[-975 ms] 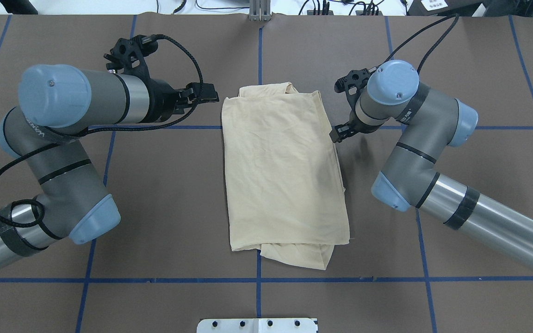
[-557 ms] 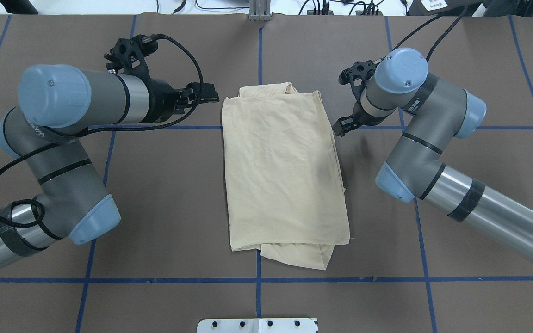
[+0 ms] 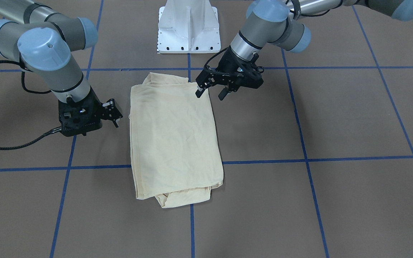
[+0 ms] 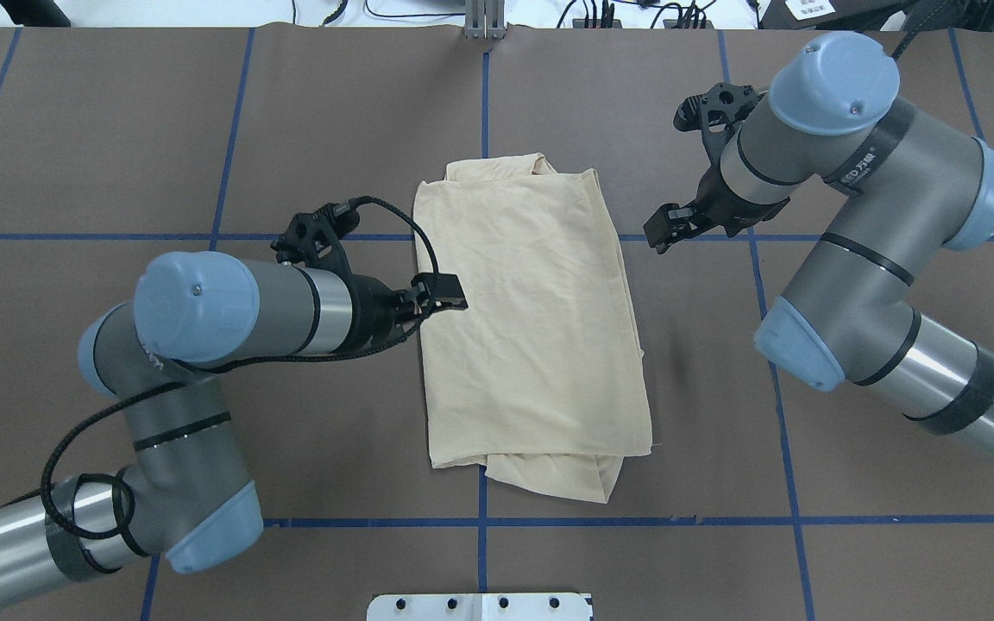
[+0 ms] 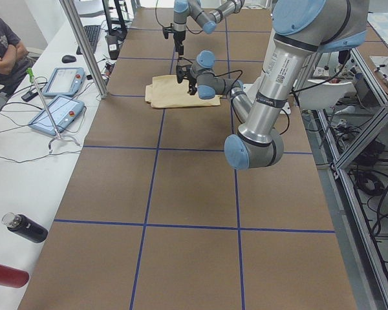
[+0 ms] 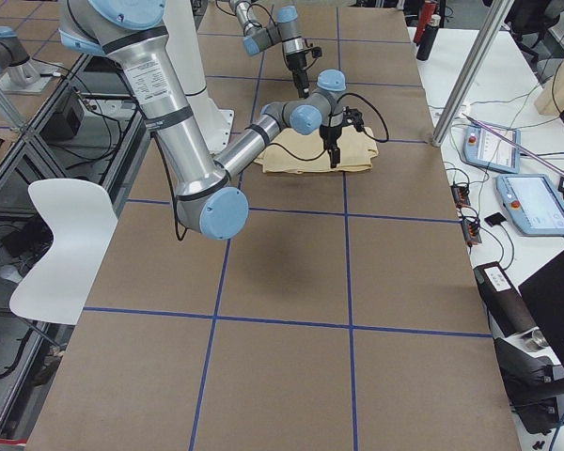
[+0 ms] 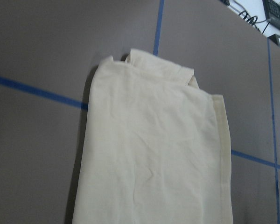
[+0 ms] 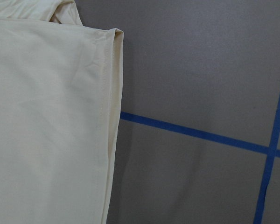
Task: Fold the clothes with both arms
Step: 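Raise the right gripper away while the left gripper lowers to the shirt's near corner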
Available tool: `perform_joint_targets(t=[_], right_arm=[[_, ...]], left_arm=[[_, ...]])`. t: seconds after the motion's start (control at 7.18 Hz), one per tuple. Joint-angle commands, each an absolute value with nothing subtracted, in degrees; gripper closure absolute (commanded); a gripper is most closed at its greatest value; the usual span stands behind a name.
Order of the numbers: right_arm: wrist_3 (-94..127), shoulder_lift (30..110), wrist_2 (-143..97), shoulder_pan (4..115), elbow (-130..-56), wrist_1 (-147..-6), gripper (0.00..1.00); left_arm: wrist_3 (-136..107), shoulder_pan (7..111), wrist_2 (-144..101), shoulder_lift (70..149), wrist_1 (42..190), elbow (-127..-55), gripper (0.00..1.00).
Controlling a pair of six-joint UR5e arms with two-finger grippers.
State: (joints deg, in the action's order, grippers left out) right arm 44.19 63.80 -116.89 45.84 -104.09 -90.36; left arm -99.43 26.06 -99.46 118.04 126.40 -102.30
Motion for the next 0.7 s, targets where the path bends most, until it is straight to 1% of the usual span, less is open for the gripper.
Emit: perform_joint_targets(t=[0.0, 0.28, 0.56], right_arm=[[51.48, 65.56, -121.87, 45.97, -108.8, -92.02, 0.0], [52.38, 66.7, -122.17, 45.88, -109.86, -91.76, 0.0], [52.38, 67.06, -122.17, 45.88, -110.13, -91.67, 0.0]], left_arm=[[-107.64, 19.72, -95.48, 117.69, 125.34, -103.88, 0.0], [-108.02, 17.58, -94.04, 118.47, 116.24, -103.71, 0.01], [-108.11, 17.06, -93.96, 118.48, 112.42, -103.1, 0.01]])
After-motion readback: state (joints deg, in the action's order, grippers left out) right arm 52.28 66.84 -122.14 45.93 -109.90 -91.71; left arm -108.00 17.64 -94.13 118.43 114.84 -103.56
